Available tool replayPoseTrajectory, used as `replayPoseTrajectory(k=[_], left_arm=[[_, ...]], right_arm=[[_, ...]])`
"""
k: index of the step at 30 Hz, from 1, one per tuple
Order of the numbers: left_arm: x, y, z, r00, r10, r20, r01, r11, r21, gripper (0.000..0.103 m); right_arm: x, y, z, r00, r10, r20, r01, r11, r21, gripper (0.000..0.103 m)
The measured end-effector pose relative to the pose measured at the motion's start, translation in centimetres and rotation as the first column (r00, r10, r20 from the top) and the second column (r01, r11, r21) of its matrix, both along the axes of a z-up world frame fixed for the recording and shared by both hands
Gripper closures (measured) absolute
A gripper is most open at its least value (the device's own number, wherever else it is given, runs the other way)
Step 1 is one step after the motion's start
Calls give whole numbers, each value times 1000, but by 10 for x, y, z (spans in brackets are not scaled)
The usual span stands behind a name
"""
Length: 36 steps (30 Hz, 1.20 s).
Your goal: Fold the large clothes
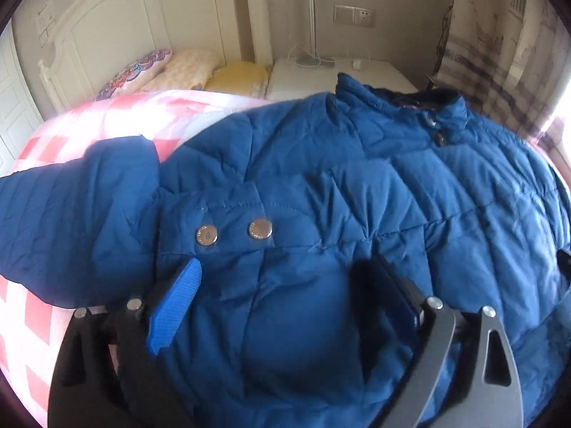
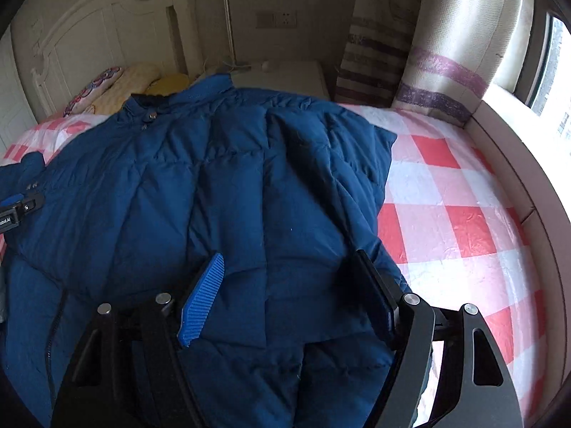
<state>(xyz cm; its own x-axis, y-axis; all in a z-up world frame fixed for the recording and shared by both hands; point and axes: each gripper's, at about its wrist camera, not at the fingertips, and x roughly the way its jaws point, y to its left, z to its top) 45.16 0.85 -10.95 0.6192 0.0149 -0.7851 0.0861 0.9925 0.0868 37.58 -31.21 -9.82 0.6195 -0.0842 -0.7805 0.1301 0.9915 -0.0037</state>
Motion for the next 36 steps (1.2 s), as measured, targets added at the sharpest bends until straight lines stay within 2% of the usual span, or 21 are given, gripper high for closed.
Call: replayPoseTrajectory(k=[3, 5, 8, 10, 12, 15, 16, 19, 21, 25, 26, 28, 30, 32, 34, 36], left_arm=[[-4, -9, -2, 1000, -20, 17, 20, 999, 49, 2], [-4, -10, -3, 1000, -16, 12, 15, 998, 66, 2], [-7, -6, -1, 1000, -14, 16, 13, 999, 40, 2], [-8, -1, 0, 1000, -13, 17, 13, 1000, 13, 2], [-8, -2, 0, 1000, -11, 18, 11, 1000, 8, 2], [-7, -4, 0, 1000, -14, 19, 14, 1000, 16, 2], [-7, -3, 0, 1000, -14, 19, 14, 1000, 14, 2], [-8, 0, 0, 1000, -14, 19, 14, 1000, -4, 2], [-9, 0, 0, 1000, -13, 19, 13, 1000, -11, 2], [-9, 1, 1, 1000, -13, 21, 13, 1000, -15, 2], [-9, 1, 1, 1000, -13, 22, 13, 1000, -18, 2], [-10, 1, 1, 1000, -18, 25, 18, 999, -29, 2], [-10, 2, 1, 1000, -17, 25, 18, 999, -32, 2], [-9, 2, 1, 1000, -17, 25, 18, 999, -33, 2], [-9, 1, 0, 1000, -17, 24, 17, 999, -30, 2], [-9, 1, 0, 1000, -17, 24, 18, 999, -29, 2]], right_arm=[[-1, -6, 9, 1000, 8, -10, -8, 1000, 25, 31], [-2, -10, 23, 999, 3, 35, -4, 1000, 21, 31], [8, -16, 48, 990, 1, 138, -5, 999, 31, 31], [27, -15, 53, 986, 29, 164, -35, 999, 30, 36], [52, -12, 46, 989, 74, 131, -78, 997, 24, 39], [84, -13, 14, 997, 78, -17, -78, 997, -29, 42], [87, -18, 6, 996, 82, -39, -82, 997, 12, 41], [82, -29, 14, 999, 33, -22, -31, 997, 76, 42], [80, -32, 28, 999, 19, 30, -22, 995, 97, 42], [97, -33, 44, 996, -2, 88, 3, 1000, -3, 42], [106, -35, 39, 998, -4, 67, 7, 999, -39, 42], [127, -47, 14, 998, -47, -51, 43, 997, -68, 41], [129, -59, 6, 996, -74, -57, 73, 997, -4, 39], [126, -58, 9, 993, -102, -66, 101, 995, -9, 39], [115, -44, 22, 990, -135, -27, 133, 988, -82, 39], [98, -18, 39, 995, -79, 69, 85, 992, -95, 38]])
